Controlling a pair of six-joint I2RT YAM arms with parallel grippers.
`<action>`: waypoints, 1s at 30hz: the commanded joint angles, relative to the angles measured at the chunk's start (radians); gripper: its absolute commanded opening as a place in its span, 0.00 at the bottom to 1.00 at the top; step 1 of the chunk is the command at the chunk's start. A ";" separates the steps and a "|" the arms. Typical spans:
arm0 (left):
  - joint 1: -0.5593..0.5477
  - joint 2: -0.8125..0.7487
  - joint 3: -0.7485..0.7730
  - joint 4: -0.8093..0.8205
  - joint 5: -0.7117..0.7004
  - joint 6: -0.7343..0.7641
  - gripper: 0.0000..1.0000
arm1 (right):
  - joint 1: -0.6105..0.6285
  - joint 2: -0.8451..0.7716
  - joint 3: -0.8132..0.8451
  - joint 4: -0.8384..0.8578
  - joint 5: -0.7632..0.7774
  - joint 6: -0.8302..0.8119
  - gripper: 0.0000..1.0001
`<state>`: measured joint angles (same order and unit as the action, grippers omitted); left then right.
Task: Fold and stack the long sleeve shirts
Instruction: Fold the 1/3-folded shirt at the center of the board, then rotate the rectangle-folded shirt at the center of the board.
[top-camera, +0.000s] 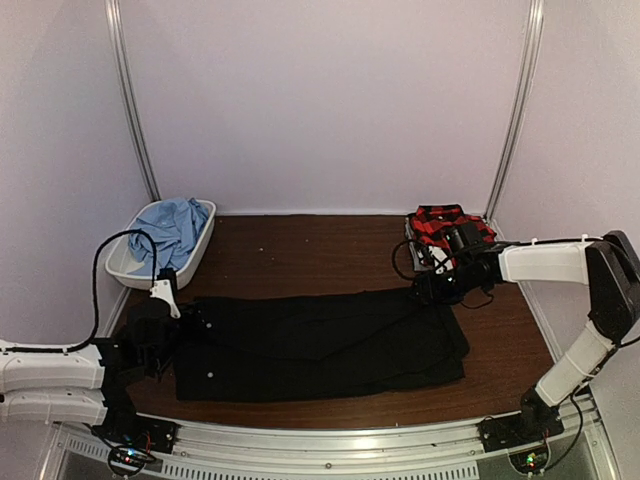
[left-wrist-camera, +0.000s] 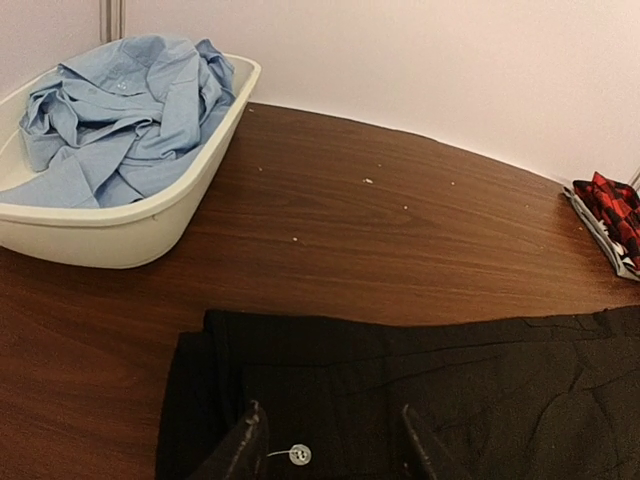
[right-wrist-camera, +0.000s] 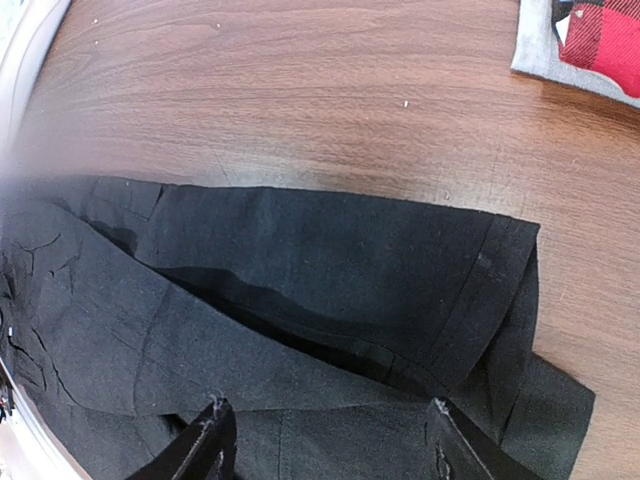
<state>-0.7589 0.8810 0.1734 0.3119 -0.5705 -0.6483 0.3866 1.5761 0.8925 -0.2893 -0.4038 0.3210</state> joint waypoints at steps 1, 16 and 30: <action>0.005 -0.024 0.022 -0.020 0.031 0.008 0.51 | 0.012 -0.044 0.001 -0.019 0.028 0.008 0.66; 0.003 0.470 0.286 0.057 0.453 0.131 0.70 | 0.119 -0.062 -0.146 0.005 0.117 0.101 0.66; 0.004 0.662 0.299 -0.059 0.342 0.046 0.70 | 0.120 0.184 0.006 0.007 0.219 0.046 0.66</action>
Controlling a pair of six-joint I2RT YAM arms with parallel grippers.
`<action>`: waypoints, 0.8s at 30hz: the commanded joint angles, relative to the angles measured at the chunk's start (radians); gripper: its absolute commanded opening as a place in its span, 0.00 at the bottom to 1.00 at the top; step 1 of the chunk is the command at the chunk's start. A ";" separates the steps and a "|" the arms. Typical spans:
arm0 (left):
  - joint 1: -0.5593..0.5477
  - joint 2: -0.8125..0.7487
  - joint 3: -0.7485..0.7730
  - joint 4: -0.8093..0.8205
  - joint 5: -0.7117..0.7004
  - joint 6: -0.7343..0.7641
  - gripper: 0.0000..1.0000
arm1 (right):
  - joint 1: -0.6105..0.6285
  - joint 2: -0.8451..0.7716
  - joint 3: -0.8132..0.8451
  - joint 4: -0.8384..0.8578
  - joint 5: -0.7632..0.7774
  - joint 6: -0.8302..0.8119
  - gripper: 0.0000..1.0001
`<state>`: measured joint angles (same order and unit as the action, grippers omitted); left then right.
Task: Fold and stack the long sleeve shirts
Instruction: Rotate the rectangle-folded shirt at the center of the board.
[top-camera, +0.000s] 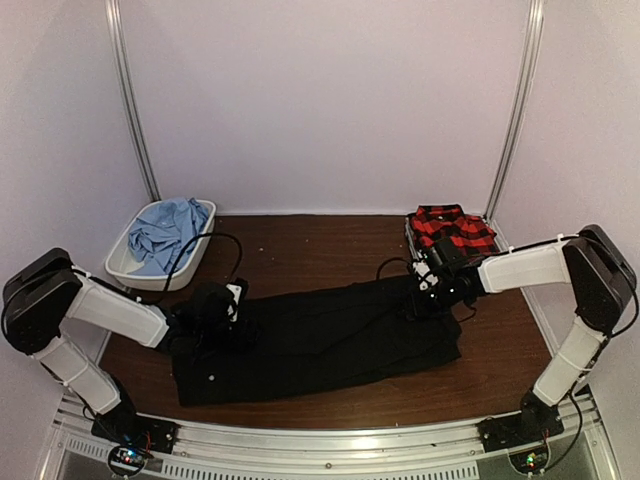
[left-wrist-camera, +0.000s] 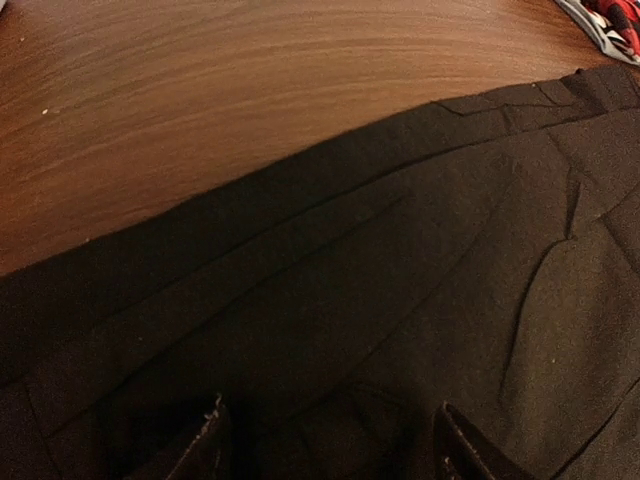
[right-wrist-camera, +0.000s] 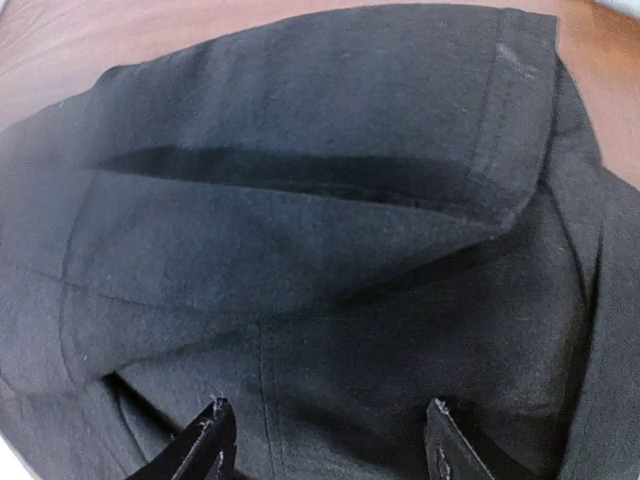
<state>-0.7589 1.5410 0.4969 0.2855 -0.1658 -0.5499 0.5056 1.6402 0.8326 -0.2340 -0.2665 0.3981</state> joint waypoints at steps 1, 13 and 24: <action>0.003 -0.002 -0.037 -0.044 -0.069 -0.072 0.70 | 0.002 0.149 0.101 -0.057 0.090 -0.043 0.66; -0.098 -0.143 -0.170 -0.063 -0.117 -0.210 0.68 | 0.002 0.622 0.645 -0.115 0.049 -0.158 0.65; -0.327 0.077 0.080 -0.225 -0.067 -0.172 0.68 | -0.009 0.916 1.177 -0.241 0.031 -0.209 0.66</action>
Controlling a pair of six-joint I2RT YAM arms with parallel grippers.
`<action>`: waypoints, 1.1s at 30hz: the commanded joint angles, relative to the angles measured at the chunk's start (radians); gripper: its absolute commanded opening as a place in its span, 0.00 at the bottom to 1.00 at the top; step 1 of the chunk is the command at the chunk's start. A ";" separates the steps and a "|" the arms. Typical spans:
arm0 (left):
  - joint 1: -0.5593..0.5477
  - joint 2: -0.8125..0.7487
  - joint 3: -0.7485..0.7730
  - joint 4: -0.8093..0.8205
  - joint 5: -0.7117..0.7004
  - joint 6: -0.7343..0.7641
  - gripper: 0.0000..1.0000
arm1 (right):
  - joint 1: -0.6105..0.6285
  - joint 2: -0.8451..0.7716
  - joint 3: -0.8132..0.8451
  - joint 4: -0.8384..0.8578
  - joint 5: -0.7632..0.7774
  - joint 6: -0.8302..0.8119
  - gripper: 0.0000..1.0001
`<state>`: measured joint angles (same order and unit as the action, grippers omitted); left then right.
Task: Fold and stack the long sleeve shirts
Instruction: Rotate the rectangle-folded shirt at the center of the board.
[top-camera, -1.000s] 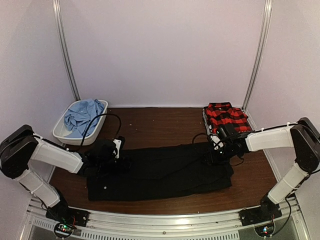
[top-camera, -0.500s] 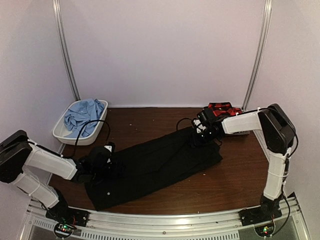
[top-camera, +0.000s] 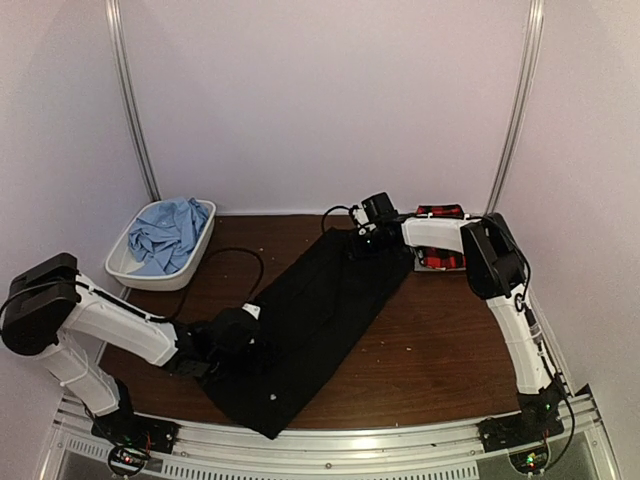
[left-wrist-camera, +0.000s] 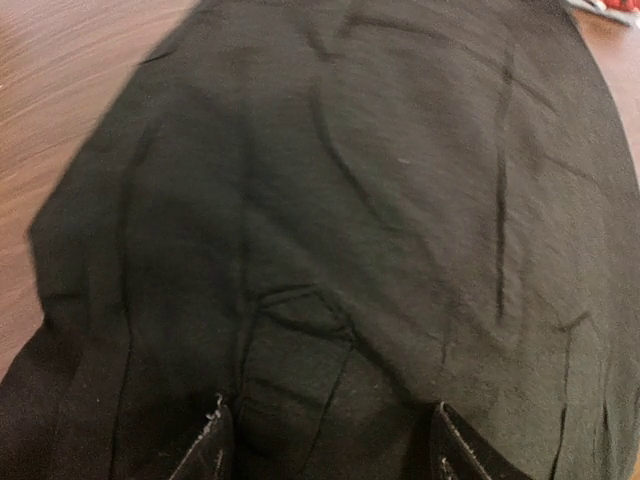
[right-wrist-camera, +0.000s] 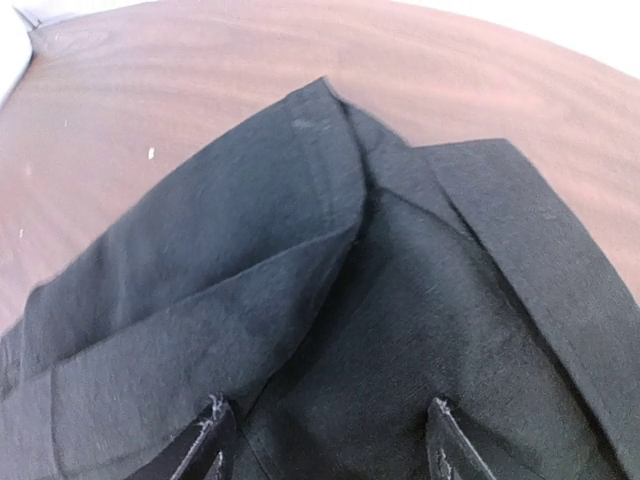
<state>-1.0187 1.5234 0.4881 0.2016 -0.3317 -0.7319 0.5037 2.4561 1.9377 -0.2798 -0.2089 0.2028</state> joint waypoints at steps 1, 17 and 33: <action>-0.088 0.113 0.124 -0.158 0.100 0.019 0.69 | -0.009 0.096 0.083 -0.198 -0.025 -0.016 0.67; -0.197 0.054 0.316 -0.419 0.035 0.011 0.72 | -0.017 -0.306 -0.278 -0.132 0.075 -0.021 0.76; -0.159 -0.124 0.272 -0.356 -0.027 0.074 0.92 | -0.014 -0.255 -0.415 -0.063 0.042 0.077 0.75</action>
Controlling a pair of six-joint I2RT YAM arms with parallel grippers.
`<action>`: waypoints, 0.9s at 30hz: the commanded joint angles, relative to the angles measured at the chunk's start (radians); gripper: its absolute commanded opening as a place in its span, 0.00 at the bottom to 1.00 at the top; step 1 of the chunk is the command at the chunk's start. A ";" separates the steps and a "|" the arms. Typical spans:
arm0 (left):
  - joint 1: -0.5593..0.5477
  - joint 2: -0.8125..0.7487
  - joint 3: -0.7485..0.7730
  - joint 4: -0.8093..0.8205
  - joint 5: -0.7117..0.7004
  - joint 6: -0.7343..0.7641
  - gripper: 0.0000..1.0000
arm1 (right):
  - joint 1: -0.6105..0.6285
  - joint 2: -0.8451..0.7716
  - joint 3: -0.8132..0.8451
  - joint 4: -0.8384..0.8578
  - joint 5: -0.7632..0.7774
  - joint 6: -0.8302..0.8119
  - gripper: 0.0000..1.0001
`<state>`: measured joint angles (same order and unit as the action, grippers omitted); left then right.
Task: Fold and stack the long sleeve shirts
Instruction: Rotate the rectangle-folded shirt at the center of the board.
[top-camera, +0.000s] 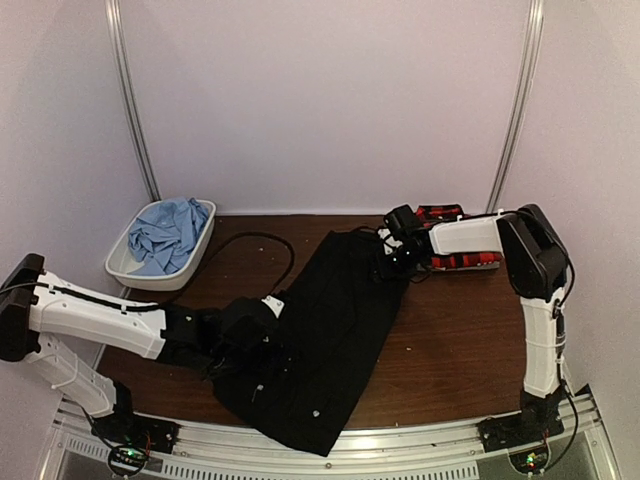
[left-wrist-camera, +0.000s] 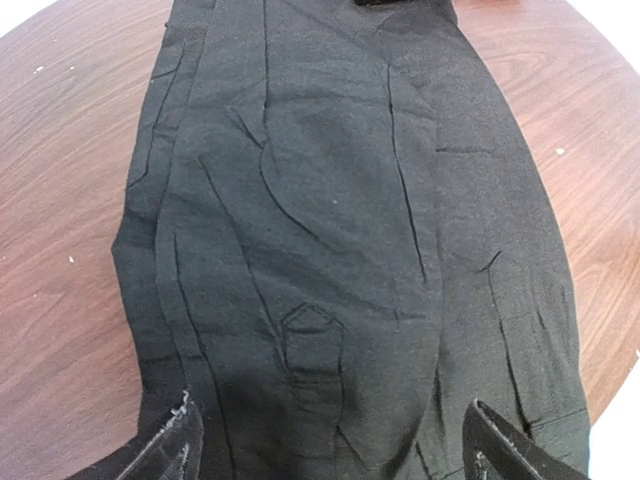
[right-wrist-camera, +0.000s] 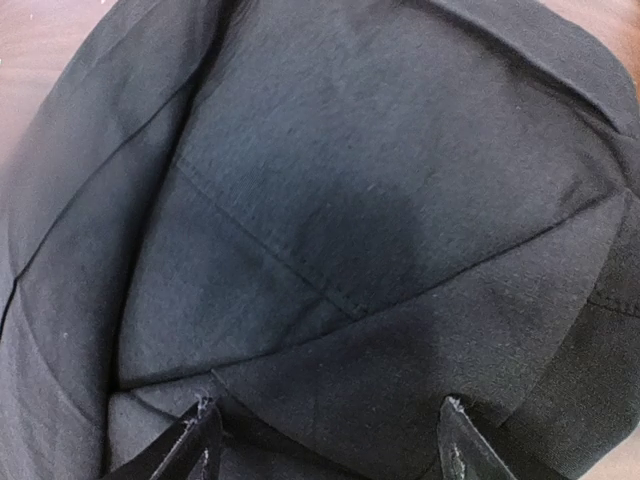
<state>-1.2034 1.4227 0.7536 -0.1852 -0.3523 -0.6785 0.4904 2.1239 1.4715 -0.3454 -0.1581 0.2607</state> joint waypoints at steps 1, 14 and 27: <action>0.032 -0.029 0.000 0.041 0.015 0.026 0.92 | -0.002 0.099 0.077 -0.005 -0.009 0.011 0.75; 0.150 -0.047 -0.137 0.204 0.392 0.119 0.95 | -0.049 0.397 0.553 -0.118 0.056 -0.137 0.75; 0.075 0.243 -0.028 0.325 0.547 0.176 0.87 | -0.071 0.167 0.472 -0.087 0.015 -0.202 0.79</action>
<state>-1.0779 1.5978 0.6693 0.0887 0.1242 -0.5430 0.4156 2.4813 2.0647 -0.4500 -0.1368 0.0734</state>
